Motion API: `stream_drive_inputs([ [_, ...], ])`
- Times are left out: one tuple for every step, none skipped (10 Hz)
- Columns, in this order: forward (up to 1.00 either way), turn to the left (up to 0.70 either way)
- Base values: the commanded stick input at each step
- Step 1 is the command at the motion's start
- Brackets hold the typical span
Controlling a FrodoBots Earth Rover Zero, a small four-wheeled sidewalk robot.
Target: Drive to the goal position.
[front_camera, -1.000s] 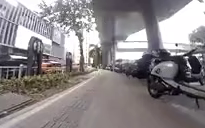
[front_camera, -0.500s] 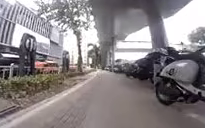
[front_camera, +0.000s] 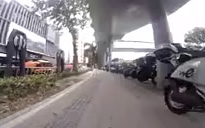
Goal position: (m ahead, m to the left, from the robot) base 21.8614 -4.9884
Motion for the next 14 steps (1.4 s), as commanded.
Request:
stream_drive_inputs([
  [0.70, 0.03],
  [0.70, 0.14],
  [0.70, 0.14],
  [0.70, 0.07],
  [0.70, 0.00],
  [0.70, 0.00],
  [0.70, 0.00],
  [0.70, 0.00],
  [0.70, 0.00],
  [0.70, 0.00],
  [0.70, 0.00],
  [0.70, 0.00],
  [0.70, 0.00],
  [0.70, 0.00],
])
